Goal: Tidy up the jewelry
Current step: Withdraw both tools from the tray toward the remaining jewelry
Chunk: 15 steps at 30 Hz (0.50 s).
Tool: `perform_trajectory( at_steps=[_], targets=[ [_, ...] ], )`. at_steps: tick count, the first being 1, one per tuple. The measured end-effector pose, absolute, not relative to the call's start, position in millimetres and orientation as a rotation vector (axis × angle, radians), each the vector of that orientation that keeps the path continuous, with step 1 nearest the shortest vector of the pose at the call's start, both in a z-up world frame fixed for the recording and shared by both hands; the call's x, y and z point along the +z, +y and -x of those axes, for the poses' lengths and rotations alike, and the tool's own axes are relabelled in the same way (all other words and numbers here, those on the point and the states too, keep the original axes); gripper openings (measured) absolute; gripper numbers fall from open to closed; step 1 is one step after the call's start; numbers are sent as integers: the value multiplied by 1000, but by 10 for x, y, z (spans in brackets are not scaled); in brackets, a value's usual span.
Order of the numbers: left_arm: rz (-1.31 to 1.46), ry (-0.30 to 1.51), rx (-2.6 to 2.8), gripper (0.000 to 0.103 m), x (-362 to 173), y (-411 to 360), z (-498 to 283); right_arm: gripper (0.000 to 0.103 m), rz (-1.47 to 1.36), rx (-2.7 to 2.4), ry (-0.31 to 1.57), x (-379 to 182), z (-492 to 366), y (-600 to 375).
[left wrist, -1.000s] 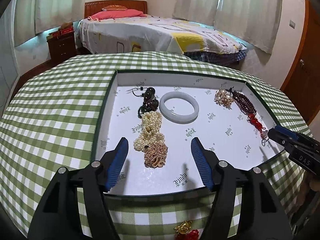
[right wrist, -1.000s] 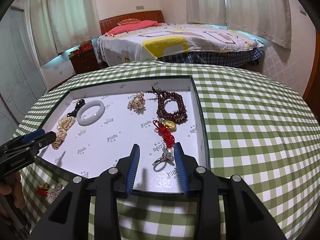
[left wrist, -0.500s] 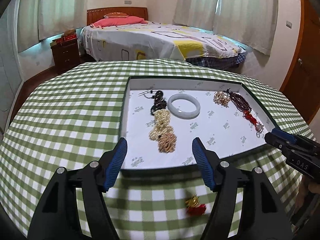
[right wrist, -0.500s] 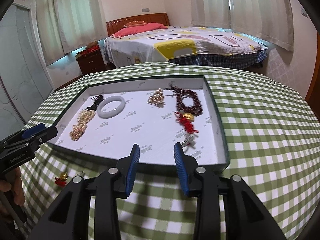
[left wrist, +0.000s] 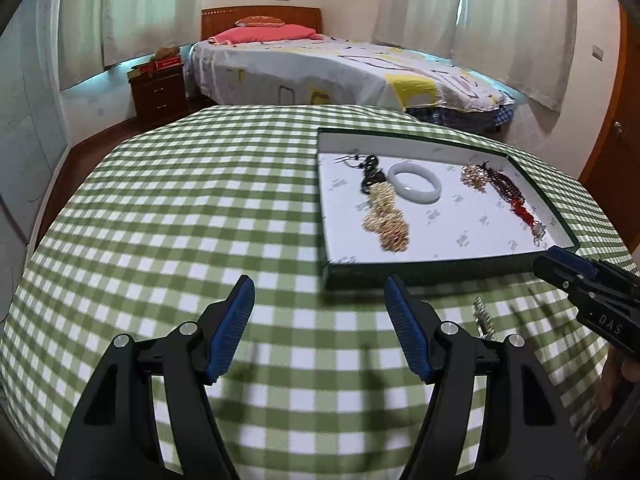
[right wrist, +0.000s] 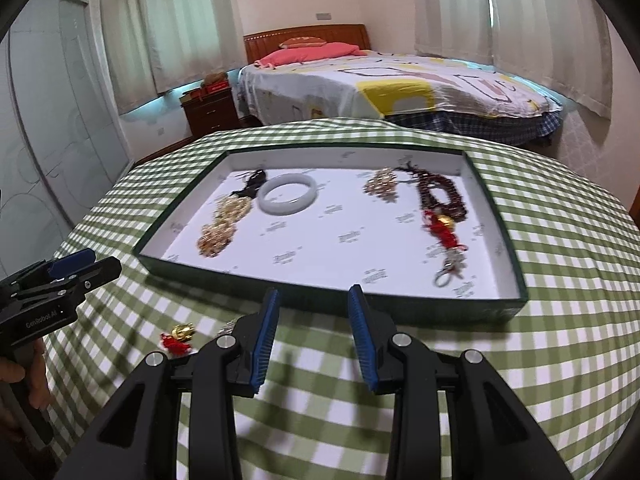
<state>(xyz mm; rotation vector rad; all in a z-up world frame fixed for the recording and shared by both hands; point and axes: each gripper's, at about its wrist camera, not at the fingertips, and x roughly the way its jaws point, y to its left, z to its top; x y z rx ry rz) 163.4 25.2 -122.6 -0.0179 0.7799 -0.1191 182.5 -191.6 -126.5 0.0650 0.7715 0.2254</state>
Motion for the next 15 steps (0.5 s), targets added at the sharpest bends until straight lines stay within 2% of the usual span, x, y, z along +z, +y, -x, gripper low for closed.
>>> perform_trajectory(
  at_steps=[15],
  targets=[
    [45, 786, -86, 66, -1240, 395, -1575, 36, -9, 326, 833, -1467, -1816, -1449]
  ],
)
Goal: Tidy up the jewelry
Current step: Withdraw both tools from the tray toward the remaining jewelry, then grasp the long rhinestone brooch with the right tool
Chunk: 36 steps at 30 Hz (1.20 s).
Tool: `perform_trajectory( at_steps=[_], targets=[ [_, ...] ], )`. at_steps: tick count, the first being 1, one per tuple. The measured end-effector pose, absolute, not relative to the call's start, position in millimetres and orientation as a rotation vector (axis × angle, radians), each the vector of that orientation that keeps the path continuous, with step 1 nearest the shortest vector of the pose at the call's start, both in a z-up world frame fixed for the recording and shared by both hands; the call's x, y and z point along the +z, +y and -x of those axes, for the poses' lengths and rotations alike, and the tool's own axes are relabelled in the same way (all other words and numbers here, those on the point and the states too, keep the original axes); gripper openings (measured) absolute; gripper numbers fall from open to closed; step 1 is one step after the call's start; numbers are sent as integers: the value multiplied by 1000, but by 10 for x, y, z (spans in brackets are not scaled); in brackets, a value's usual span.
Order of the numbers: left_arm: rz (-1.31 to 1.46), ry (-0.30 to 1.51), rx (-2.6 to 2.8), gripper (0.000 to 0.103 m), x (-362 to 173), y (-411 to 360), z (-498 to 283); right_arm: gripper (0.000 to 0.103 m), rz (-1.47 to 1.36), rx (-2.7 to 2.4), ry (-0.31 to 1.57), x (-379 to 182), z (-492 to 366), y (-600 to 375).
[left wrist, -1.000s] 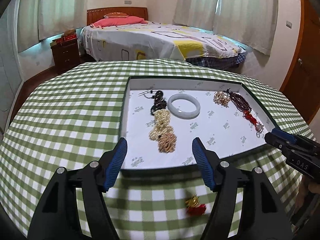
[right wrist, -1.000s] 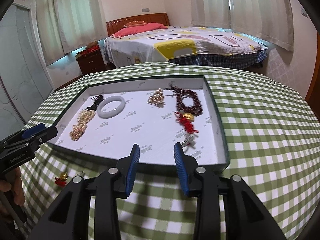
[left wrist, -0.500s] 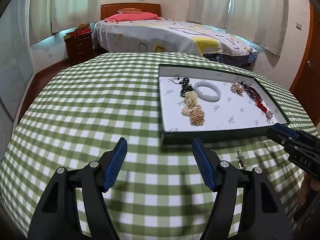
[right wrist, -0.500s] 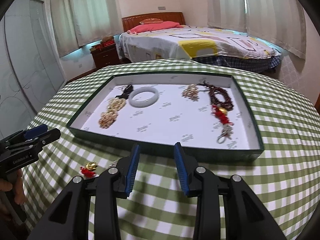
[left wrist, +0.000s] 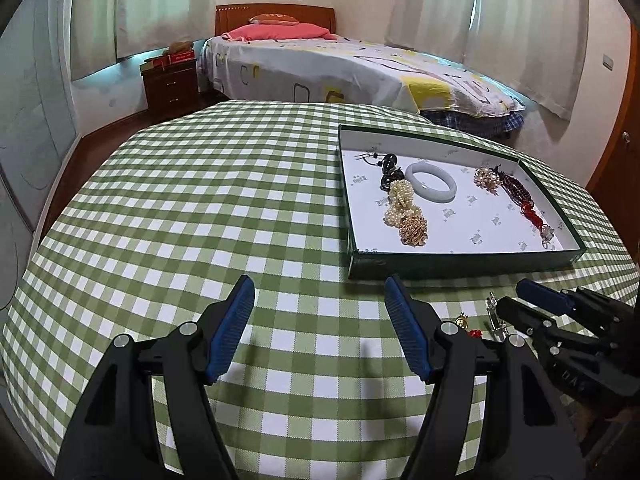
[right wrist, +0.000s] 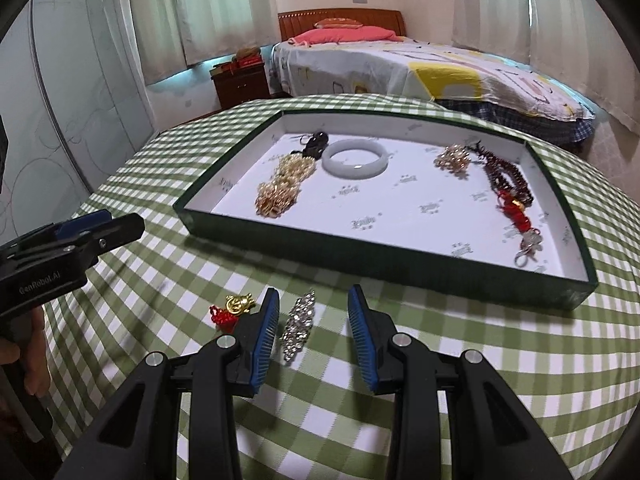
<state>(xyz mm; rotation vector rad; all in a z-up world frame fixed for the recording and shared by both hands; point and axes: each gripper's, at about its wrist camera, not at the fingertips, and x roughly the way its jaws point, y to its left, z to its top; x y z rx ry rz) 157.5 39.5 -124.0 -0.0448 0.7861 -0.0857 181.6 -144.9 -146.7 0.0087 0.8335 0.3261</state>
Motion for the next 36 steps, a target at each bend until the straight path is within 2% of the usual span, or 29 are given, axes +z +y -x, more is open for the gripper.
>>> perform_trajectory(
  at_steps=[6, 11, 33, 36],
  targets=[
    [48, 796, -78, 66, -1277, 399, -1576, 35, 9, 336, 861, -1531, -1820, -1402],
    [43, 803, -84, 66, -1306, 371, -1575, 14, 12, 336, 873, -1566, -1798, -1423],
    [-24, 853, -266, 66, -1507, -481, -1521, 13, -94, 204, 814, -1435, -1665, -2240],
    [-42, 859, -279, 61, -1565, -592, -1530, 13, -120, 185, 810, -1444, -1651, -2360]
  ],
)
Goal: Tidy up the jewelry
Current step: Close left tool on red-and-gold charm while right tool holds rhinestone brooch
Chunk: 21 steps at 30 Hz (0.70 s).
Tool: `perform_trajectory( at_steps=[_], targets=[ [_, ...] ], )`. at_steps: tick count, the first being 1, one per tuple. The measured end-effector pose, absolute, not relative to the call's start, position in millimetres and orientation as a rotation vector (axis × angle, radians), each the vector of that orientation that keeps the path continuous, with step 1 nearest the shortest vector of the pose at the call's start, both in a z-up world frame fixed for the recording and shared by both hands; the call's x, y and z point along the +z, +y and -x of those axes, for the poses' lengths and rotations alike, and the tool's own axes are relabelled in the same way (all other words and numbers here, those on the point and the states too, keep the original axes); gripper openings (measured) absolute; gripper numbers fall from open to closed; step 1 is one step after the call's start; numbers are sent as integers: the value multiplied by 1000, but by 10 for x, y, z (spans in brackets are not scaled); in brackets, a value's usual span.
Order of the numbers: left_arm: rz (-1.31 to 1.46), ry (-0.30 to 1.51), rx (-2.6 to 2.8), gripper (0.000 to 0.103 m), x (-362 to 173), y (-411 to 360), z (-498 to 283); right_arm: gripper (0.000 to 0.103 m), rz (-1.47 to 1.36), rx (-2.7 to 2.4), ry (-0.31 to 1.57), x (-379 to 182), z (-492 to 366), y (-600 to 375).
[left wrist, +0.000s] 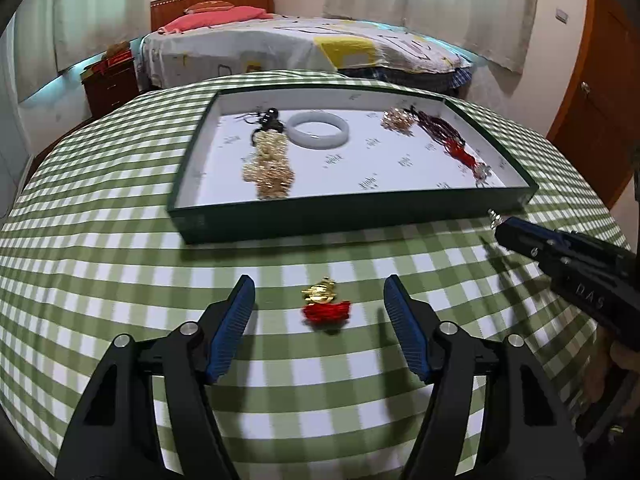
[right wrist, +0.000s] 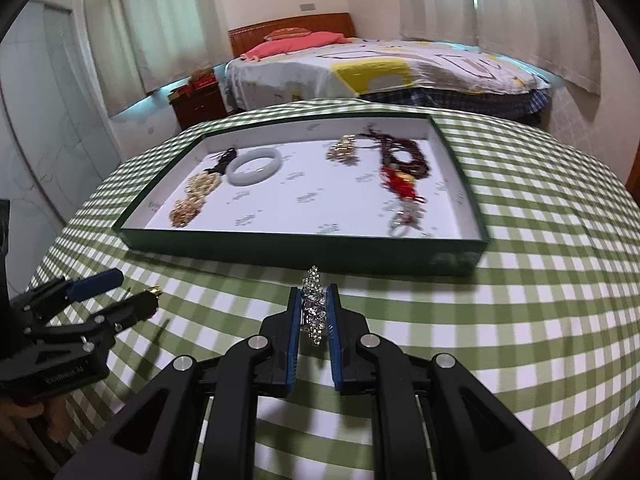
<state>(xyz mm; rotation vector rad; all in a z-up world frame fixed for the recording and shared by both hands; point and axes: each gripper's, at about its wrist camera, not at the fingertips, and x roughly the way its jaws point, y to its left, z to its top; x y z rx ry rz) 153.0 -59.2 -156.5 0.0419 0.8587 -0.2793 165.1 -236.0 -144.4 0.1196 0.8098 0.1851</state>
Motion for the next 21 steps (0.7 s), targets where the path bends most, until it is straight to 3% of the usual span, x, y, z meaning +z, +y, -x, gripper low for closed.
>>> perform_trajectory(
  at_steps=[5, 12, 21],
  targets=[
    [-43, 877, -286, 52, -1634, -638, -1537, 13, -143, 179, 805, -1451, -1633, -2441],
    [-33, 873, -294, 23, -1637, -606, -1525, 13, -154, 185, 807, -1474, -1628, -2433],
    [-27, 869, -307, 20, -1640, -582, -1478, 13, -152, 187, 810, -1475, -1617, -2421]
  ],
)
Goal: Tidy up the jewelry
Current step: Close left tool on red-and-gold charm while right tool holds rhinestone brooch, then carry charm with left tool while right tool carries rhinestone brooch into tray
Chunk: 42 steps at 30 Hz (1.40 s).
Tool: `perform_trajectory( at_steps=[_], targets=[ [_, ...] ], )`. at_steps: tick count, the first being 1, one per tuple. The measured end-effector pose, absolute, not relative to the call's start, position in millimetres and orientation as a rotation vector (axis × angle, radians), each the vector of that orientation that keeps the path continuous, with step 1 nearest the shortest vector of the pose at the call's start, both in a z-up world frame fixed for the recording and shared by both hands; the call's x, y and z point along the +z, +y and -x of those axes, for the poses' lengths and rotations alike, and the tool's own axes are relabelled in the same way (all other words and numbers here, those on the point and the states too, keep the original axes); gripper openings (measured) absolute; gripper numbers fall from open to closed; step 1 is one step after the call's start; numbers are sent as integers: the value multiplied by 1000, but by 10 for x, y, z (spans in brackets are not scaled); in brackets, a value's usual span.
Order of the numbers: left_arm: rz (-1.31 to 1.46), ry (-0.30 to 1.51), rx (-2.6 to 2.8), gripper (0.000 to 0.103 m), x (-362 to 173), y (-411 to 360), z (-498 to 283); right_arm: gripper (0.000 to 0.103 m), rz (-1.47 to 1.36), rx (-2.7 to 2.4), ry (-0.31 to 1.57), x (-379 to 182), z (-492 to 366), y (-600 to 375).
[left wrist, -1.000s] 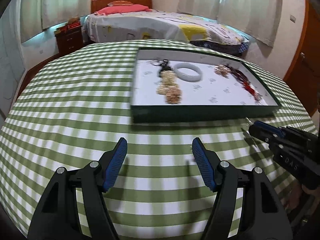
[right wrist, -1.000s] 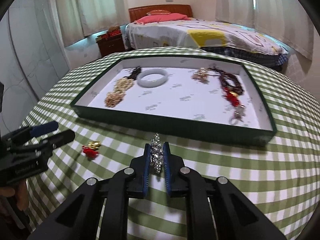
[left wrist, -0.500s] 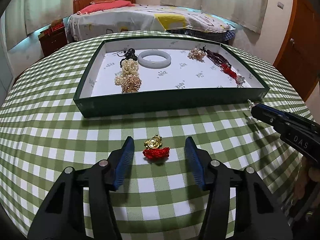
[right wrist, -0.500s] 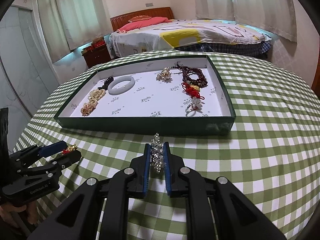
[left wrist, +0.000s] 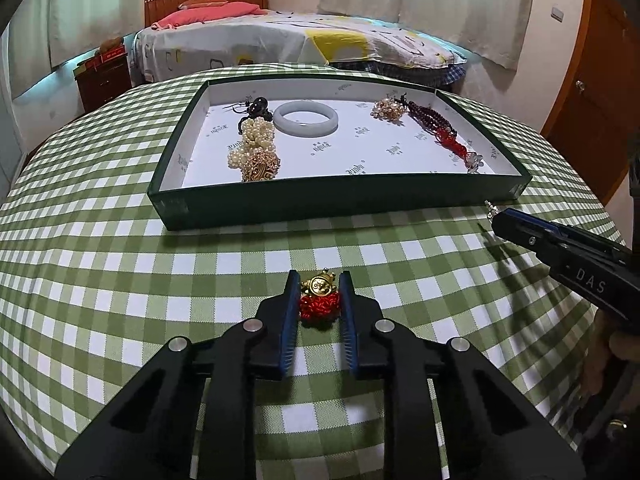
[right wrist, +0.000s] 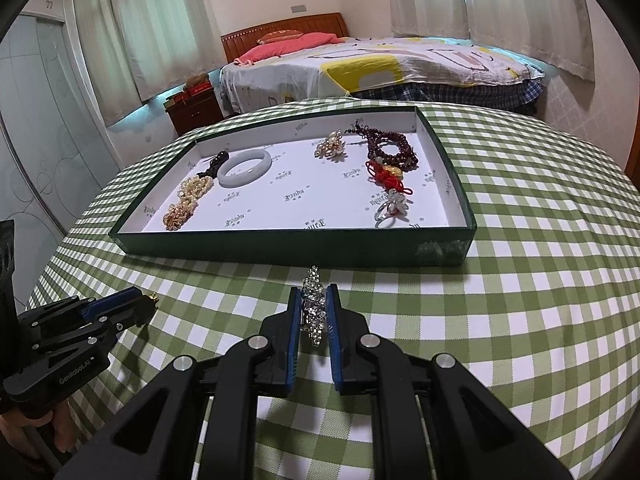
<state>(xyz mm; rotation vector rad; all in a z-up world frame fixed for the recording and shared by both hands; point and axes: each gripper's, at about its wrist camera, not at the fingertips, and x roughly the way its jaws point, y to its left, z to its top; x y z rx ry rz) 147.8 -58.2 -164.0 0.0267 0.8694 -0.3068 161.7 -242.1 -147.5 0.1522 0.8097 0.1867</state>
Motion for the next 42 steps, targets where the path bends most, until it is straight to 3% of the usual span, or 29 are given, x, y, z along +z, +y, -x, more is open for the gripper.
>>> perform_trajectory(
  at_steps=[5, 7, 10, 12, 14, 16, 19, 42],
  targets=[
    [-42, 872, -307, 24, -1629, -597, -1455, 13, -152, 188, 812, -1479, -1621, -2412],
    [-44, 868, -306, 42, -1621, -604, -1426, 13, -151, 189, 811, -1476, -1618, -2410],
    [-53, 863, -305, 45, -1612, -605, -1388, 13, -152, 188, 811, -1477, -1616, -2409],
    [-62, 864, -311, 44, -1619, -617, -1368, 13, -153, 187, 811, -1478, -1616, -2405],
    [-73, 864, -309, 36, -1632, -622, -1356, 13, -155, 187, 812, -1480, -1612, -2405],
    [-74, 863, -312, 21, -1632, -621, -1355, 13, -156, 187, 812, -1480, -1610, -2403],
    [-67, 863, -317, 18, -1633, -622, -1357, 13, -155, 187, 812, -1480, -1610, -2405],
    [-40, 813, -289, 16, -1482, -597, -1389, 13, -131, 179, 805, -1456, -1564, -2368]
  ],
)
